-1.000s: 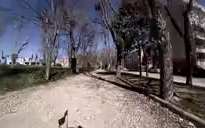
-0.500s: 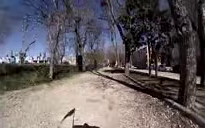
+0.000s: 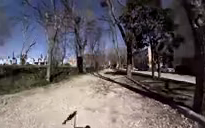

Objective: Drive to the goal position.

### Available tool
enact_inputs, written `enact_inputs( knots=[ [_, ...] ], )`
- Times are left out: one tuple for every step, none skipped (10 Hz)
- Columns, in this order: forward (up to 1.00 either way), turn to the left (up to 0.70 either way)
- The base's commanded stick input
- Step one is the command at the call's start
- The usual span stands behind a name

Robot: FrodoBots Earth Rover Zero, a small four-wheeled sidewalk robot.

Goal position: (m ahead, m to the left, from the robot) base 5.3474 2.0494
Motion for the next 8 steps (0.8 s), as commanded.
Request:
enact_inputs(
  knots=[
    [1.0, 0.0],
    [1.0, 0.0],
    [1.0, 0.0],
    [1.0, -0.05],
    [1.0, -0.15],
    [1.0, -0.28],
    [1.0, -0.19],
    [1.0, 0.0]
  ],
)
